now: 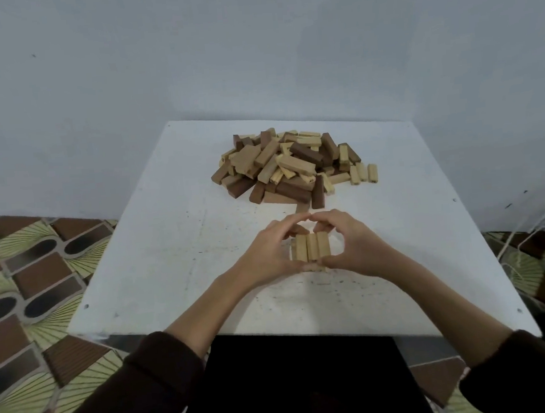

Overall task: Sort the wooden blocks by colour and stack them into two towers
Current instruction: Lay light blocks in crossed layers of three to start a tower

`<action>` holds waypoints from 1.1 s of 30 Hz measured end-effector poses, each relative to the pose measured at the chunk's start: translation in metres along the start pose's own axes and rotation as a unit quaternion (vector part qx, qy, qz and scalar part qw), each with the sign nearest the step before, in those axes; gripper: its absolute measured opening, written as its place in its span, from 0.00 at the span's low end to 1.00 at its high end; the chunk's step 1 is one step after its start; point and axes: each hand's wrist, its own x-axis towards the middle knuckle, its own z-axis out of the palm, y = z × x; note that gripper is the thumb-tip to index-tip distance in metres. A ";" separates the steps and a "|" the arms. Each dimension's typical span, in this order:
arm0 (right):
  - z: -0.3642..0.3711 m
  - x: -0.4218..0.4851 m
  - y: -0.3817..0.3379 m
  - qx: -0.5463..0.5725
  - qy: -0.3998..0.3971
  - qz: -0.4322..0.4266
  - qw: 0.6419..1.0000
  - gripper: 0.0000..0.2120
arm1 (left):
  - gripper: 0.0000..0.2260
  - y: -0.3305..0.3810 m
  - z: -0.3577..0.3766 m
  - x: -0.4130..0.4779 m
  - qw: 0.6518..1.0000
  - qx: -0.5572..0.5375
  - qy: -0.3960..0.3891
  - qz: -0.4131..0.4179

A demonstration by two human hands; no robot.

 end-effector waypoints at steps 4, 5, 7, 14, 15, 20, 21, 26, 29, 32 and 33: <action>0.004 -0.003 0.001 -0.005 -0.008 -0.008 1.000 0.33 | 0.36 -0.002 0.002 -0.001 1.000 0.013 0.002 -0.004; 0.004 -0.003 0.001 -0.004 -0.011 -0.007 1.000 0.33 | 0.37 -0.003 0.003 -0.001 1.000 0.017 0.004 -0.004; 0.003 -0.003 0.001 -0.003 -0.022 -0.003 1.000 0.34 | 0.37 -0.004 0.003 -0.001 1.000 0.027 0.004 -0.003; 0.004 -0.005 0.008 -0.020 -0.040 0.010 0.999 0.38 | 0.39 -0.009 0.003 -0.003 0.998 0.061 -0.004 0.011; 0.005 -0.005 0.008 -0.018 -0.040 0.011 0.999 0.38 | 0.39 -0.009 0.003 -0.003 0.998 0.064 -0.004 0.014; 0.008 -0.004 0.010 -0.018 -0.031 0.000 0.999 0.37 | 0.39 -0.011 0.005 -0.002 0.998 0.064 -0.005 0.015; 0.009 -0.004 0.010 -0.020 -0.029 -0.003 0.999 0.37 | 0.38 -0.012 0.005 -0.002 0.998 0.062 -0.004 0.013; 0.010 -0.002 0.011 -0.016 -0.022 -0.015 1.000 0.36 | 0.38 -0.014 0.010 0.000 0.999 0.043 0.001 0.006; 0.013 -0.001 0.012 -0.019 -0.018 -0.022 0.999 0.36 | 0.38 -0.015 0.012 0.001 0.999 0.038 0.010 0.004; 0.015 0.000 0.013 -0.016 -0.008 -0.032 0.999 0.35 | 0.38 -0.016 0.014 0.002 0.999 0.031 0.022 0.004; 0.016 0.000 0.013 -0.016 -0.004 -0.037 0.999 0.35 | 0.38 -0.017 0.015 0.002 0.999 0.028 0.024 0.004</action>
